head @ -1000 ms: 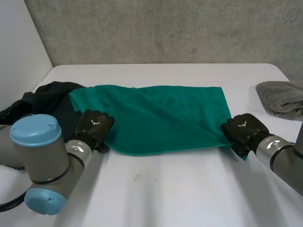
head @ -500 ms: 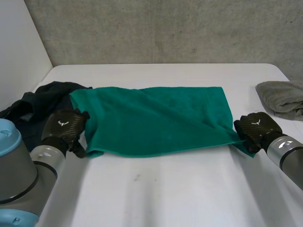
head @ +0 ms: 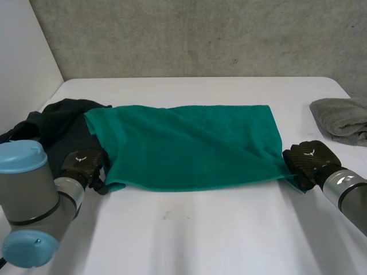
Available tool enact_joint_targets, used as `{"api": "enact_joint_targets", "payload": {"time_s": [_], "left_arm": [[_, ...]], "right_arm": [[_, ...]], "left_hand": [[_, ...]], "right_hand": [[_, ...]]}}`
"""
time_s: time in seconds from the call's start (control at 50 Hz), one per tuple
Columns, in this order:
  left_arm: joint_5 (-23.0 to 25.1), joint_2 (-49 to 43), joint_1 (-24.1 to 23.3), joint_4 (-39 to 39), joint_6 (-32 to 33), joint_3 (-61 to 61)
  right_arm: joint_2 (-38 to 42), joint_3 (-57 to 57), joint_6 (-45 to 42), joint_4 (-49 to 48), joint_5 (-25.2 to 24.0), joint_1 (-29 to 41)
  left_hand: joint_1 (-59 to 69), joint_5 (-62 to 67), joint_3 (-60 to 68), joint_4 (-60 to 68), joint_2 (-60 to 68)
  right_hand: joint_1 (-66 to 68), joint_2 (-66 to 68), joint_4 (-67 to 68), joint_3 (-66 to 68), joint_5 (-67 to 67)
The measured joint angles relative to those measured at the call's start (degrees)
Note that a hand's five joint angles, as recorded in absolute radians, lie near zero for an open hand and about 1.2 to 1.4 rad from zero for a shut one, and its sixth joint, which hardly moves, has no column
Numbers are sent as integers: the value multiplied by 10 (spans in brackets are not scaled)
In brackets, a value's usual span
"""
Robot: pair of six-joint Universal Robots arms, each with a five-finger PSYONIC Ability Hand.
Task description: Fold the laundry.
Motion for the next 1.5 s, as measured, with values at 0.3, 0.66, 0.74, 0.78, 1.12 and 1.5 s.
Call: {"api": "enact_joint_targets", "payload": {"time_s": [0.3, 0.66, 0.74, 0.78, 1.12, 1.5], "left_arm": [[-2, -25, -6, -2, 1, 41], [0, 180, -28, -166, 248, 2], [-1, 234, -60, -238, 371, -33], [-1, 251, -72, -263, 407, -49], [-9, 66, -104, -129, 447, 37], [-28, -214, -89, 38, 468, 355]], "right_arm": [[-2, 4, -2, 0, -1, -2], [-133, -50, -193, 290, 0, -38], [-180, -52, -293, 412, -2, -80], [-194, -47, -328, 447, -3, -96], [-95, -79, -296, 319, 5, -72], [208, -367, -247, 67, 111, 59]], "left_hand": [[310, 320, 339, 340, 341], [310, 320, 339, 341, 342], [310, 320, 341, 341, 343], [310, 320, 341, 341, 343], [310, 324, 341, 342, 343], [310, 324, 342, 344, 344]], "right_hand": [[0, 0, 0, 0, 0], [0, 0, 0, 0, 0], [0, 0, 0, 0, 0], [0, 0, 0, 0, 0], [0, 0, 0, 0, 0], [0, 5, 0, 2, 0]]}}
